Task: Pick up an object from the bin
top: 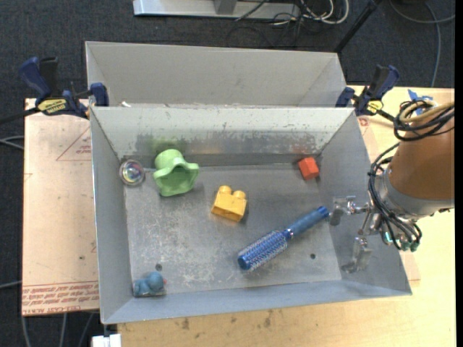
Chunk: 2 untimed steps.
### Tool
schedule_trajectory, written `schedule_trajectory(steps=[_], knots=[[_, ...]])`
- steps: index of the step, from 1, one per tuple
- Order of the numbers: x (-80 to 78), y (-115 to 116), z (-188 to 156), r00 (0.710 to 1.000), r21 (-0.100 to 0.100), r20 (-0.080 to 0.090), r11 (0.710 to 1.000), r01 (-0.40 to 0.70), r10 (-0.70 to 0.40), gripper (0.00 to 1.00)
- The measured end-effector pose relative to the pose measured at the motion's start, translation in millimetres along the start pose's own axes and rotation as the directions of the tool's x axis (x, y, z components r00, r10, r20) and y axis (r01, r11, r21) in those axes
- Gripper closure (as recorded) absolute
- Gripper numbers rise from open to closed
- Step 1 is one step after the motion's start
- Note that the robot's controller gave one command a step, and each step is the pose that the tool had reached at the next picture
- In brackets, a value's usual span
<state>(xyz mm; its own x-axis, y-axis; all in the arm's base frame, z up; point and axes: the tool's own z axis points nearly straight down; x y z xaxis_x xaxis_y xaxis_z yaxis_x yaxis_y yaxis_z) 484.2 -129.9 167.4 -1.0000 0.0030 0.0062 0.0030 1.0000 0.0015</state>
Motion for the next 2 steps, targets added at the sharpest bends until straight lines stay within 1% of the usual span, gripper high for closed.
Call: schedule_trajectory(steps=[1,2], knots=[[-27.7,32,-156,0.920,0.008,0.014,0.920,0.392,-0.392,0.00],[-69.5,102,-2,0.873,-0.002,0.002,0.873,0.488,-0.488,0.00]])
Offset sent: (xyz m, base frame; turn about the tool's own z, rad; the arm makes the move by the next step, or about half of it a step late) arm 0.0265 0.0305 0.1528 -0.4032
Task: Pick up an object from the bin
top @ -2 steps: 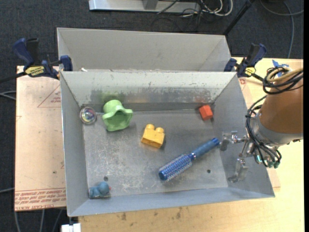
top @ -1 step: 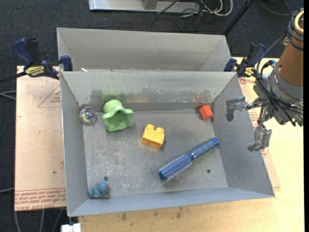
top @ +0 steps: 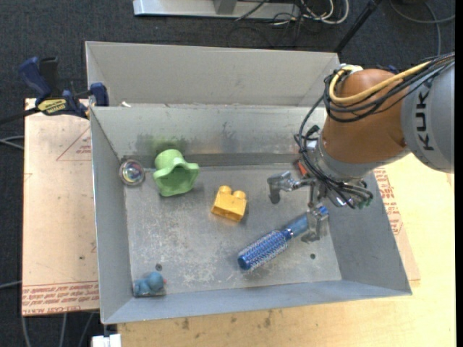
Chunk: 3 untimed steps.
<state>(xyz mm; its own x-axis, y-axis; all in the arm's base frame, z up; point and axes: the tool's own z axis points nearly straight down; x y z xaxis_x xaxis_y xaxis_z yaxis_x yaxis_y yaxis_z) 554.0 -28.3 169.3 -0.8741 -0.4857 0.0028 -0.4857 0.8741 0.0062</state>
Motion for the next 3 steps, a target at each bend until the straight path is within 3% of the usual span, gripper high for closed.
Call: schedule_trajectory(steps=[1,2,3], knots=[[-4.1,-6,103,0.990,0.002,-0.001,0.990,0.144,-0.144,0.00],[-5.5,-8,99,0.989,0.007,0.004,0.989,0.146,-0.146,1.00],[3.6,40,-39,0.991,0.010,0.010,0.991,0.136,-0.136,1.00]])
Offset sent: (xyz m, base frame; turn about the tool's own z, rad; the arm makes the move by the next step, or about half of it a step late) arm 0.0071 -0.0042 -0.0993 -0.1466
